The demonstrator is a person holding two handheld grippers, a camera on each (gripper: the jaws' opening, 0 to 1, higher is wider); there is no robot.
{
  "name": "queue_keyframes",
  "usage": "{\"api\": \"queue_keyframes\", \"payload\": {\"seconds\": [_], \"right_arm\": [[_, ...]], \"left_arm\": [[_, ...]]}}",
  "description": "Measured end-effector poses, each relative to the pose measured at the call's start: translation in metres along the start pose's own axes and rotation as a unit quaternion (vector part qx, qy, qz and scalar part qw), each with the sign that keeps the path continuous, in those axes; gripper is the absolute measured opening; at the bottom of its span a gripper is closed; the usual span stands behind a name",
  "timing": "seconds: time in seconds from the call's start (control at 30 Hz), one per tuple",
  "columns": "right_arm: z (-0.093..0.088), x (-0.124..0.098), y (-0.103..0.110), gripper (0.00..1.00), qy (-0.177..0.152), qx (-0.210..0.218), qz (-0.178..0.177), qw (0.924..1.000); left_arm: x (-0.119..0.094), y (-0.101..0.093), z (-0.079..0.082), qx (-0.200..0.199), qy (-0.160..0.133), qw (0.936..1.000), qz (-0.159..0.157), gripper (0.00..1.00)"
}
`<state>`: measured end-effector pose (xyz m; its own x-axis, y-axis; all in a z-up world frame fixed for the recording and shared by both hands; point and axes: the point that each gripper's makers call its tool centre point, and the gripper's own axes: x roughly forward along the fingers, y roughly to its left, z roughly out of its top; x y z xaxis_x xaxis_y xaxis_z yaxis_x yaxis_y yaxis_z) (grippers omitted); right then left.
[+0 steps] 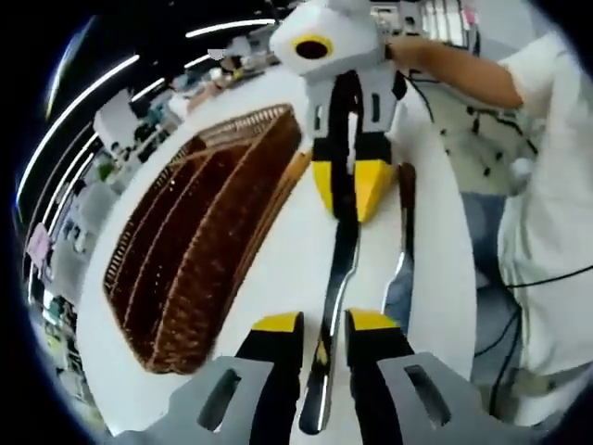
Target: Arrange the knives, forks, and spoons in their matching storage slots by inserting each utensil handle-first until every utensil is classified and aligned in the correct compartment
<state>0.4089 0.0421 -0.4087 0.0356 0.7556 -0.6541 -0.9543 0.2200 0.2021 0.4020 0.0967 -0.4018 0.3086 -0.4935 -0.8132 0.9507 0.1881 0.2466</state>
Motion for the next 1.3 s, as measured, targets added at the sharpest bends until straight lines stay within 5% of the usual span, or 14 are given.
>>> {"api": "queue_keyframes", "payload": {"seconds": [0.37,1.3], "right_arm": [[-0.001,-0.001,0.002,0.13,0.000,0.026,0.012,0.9996],[-0.012,-0.001,0.041,0.13,0.018,0.012,0.009,0.9997]], "left_arm": [[0.007,0.014,-0.001,0.012,0.040,0.9990,-0.015,0.07],[0.010,0.013,-0.004,-0.022,0.055,0.9961,-0.065,0.07]]}}
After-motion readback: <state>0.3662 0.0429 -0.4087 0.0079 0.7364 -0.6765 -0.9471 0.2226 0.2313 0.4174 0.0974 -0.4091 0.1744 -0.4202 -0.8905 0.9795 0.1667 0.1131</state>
